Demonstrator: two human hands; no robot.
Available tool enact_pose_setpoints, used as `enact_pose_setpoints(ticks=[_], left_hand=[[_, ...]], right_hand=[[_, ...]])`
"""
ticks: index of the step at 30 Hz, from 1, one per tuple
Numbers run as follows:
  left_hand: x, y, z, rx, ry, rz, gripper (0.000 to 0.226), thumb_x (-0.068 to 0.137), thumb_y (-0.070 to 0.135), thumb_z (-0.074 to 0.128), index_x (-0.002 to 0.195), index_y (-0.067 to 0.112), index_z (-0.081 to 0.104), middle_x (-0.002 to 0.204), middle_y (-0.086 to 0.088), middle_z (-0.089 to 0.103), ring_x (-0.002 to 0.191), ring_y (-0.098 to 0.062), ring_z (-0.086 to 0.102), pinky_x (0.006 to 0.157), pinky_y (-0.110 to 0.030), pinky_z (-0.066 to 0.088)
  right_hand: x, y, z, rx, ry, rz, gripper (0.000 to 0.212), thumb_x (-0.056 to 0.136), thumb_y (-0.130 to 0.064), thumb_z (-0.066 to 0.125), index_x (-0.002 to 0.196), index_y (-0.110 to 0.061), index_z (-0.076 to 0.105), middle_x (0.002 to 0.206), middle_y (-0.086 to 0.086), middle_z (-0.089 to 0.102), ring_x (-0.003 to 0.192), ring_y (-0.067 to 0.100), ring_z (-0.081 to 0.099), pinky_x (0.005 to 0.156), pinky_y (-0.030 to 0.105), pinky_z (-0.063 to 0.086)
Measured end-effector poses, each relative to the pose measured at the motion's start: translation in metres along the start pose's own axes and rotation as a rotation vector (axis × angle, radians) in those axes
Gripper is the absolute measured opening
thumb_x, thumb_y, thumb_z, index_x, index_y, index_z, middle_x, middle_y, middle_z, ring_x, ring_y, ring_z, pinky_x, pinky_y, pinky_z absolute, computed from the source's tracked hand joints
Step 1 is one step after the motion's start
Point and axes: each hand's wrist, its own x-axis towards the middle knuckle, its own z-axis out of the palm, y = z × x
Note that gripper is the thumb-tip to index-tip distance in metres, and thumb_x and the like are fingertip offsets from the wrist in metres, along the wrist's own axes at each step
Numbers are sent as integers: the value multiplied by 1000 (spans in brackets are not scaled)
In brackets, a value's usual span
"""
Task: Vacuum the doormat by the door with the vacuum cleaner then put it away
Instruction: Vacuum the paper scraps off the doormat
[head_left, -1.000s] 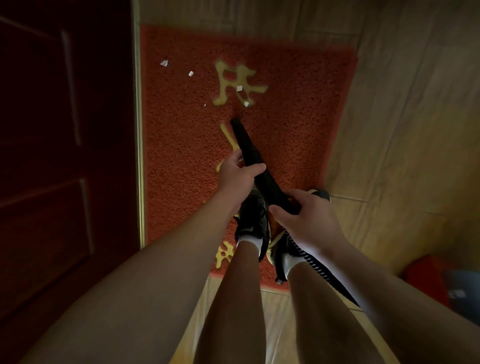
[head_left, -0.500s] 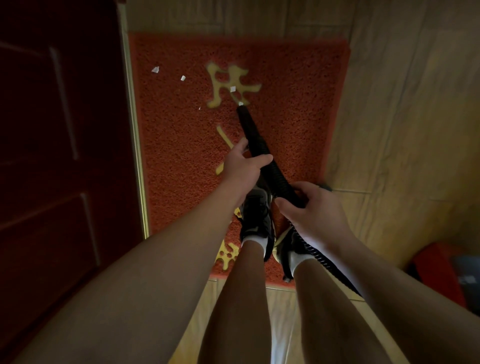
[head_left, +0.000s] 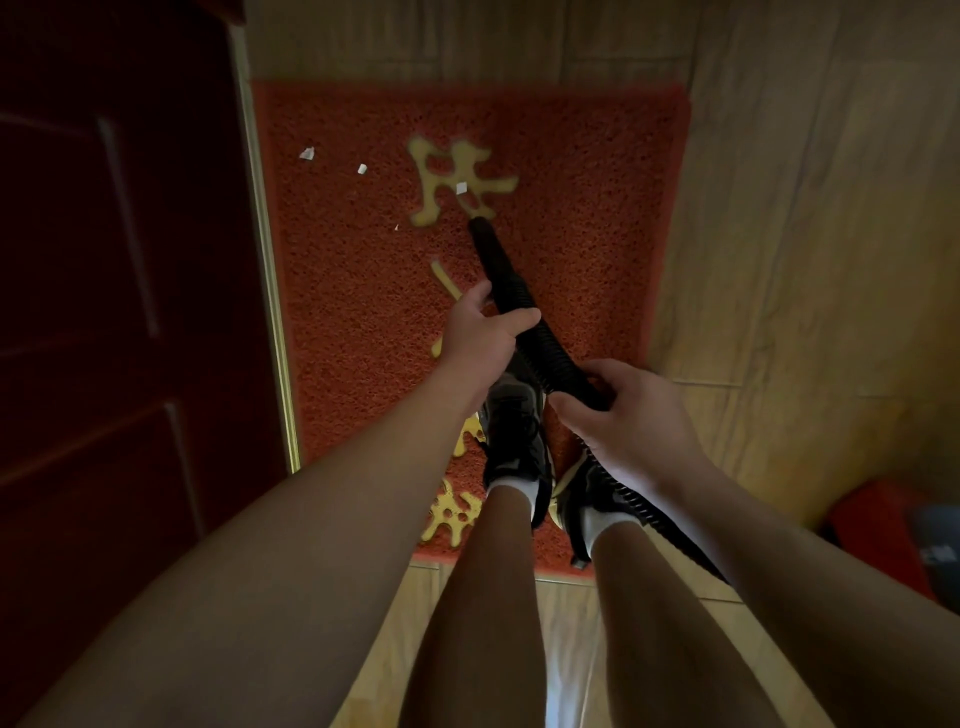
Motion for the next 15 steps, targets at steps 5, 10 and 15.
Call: enact_pose_setpoints(ticks=[5,10,15], left_hand=[[3,1,-4,8,2,7,91,64,34,80,149,18,50,143,-2,59,119,-26,65,102,-49,55],[9,4,-7,17,4,10,99,56,44,85,147,19,52,146,-2,57,125,-27,62,104,-50,53],[15,10,-6,17,-9,24,88,65,35,80,146,19,53,144,-3,57,117,-25,66,100,-48,56]], right_hand=[[3,-3,0,-20,2,-7,16,88,-35,72,100,-24,72,56,-7,61,48,5,56,39,17,36],[8,-6,0,-41,-4,-23,21,89,-36,71,106,-23,72,57,-7,60,47,3,55,39,16,36],[15,-8,-2,-36,-8,-21,23,89,-37,70,107,-24,72,56,-7,60,42,5,53,37,16,32]])
